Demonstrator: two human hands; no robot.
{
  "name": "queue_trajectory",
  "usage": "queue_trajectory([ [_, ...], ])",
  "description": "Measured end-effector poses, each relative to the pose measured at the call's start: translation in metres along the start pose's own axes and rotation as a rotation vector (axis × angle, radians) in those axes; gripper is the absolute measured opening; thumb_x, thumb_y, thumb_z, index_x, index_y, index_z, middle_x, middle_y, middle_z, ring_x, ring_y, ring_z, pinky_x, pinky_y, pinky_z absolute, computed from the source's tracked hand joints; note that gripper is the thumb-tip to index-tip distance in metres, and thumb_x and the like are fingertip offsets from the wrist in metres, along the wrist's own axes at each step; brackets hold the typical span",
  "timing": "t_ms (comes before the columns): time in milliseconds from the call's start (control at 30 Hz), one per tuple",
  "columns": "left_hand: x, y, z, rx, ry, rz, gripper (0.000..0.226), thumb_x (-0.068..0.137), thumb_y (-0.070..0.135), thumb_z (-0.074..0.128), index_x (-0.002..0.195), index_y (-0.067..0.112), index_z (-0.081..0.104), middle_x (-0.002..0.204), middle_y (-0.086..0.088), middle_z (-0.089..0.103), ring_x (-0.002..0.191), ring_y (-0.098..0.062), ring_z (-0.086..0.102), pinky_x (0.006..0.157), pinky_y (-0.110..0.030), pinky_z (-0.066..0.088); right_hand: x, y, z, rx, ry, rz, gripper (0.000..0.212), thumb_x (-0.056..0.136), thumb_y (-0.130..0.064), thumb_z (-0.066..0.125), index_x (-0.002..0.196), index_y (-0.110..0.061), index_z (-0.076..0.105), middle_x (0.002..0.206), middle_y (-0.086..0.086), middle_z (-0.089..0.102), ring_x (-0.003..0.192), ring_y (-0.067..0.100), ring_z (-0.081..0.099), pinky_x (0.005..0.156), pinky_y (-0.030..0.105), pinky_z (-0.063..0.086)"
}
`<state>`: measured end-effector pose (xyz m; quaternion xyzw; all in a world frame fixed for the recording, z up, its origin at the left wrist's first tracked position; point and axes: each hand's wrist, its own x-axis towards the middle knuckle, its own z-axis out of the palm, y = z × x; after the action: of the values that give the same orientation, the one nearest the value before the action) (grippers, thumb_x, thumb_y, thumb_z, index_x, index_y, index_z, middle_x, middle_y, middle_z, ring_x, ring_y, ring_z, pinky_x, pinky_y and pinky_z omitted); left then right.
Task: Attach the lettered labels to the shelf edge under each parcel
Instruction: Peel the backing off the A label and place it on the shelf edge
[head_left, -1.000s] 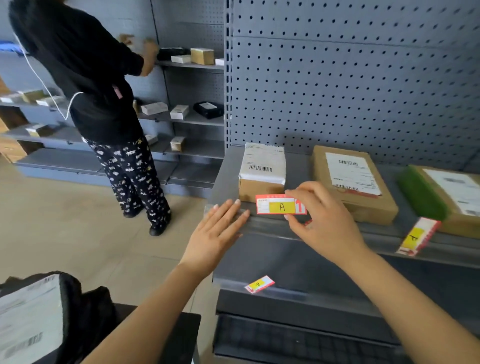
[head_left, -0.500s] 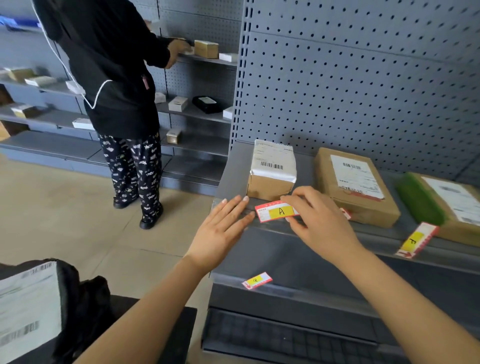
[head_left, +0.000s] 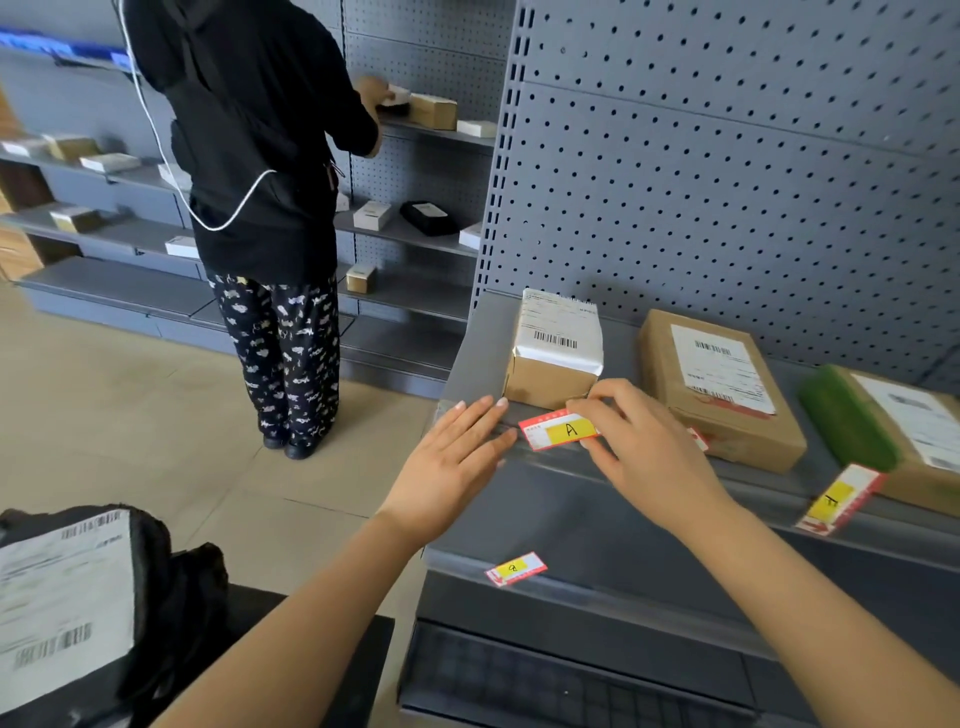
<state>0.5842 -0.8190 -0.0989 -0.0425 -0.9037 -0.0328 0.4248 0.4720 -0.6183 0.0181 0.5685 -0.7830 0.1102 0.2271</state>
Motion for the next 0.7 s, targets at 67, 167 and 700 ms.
queue_trajectory([
  [67,0.0,0.0,0.0,0.004,0.0,-0.003,0.029,0.098,0.021,0.052,0.12,0.008,0.066,0.142,-0.014,0.052,0.133,-0.029,0.047,0.116,-0.041,0.029,-0.001,-0.002,0.004,0.007,-0.031,0.003,0.042,0.074,-0.002,0.075,0.113,-0.01,0.063,0.107,0.007,0.056,0.082,0.027,0.06,0.06,0.04,0.054],
  [167,0.0,0.001,-0.002,-0.023,0.003,-0.014,0.026,0.097,0.019,0.055,0.116,0.005,0.065,0.142,-0.014,0.052,0.134,-0.028,0.047,0.115,-0.042,0.031,-0.002,-0.003,0.008,0.024,-0.091,0.037,0.042,0.078,-0.005,0.073,0.117,-0.013,0.06,0.112,0.003,0.053,0.089,0.024,0.059,0.06,0.036,0.054],
  [700,-0.001,-0.001,-0.004,-0.029,-0.041,-0.024,0.029,0.098,0.026,0.055,0.113,0.002,0.063,0.146,-0.012,0.048,0.137,-0.025,0.044,0.117,-0.04,0.03,-0.005,-0.001,0.025,0.06,-0.07,0.063,0.043,0.074,0.007,0.071,0.112,-0.01,0.062,0.109,0.003,0.054,0.085,0.021,0.058,0.057,0.032,0.053],
])
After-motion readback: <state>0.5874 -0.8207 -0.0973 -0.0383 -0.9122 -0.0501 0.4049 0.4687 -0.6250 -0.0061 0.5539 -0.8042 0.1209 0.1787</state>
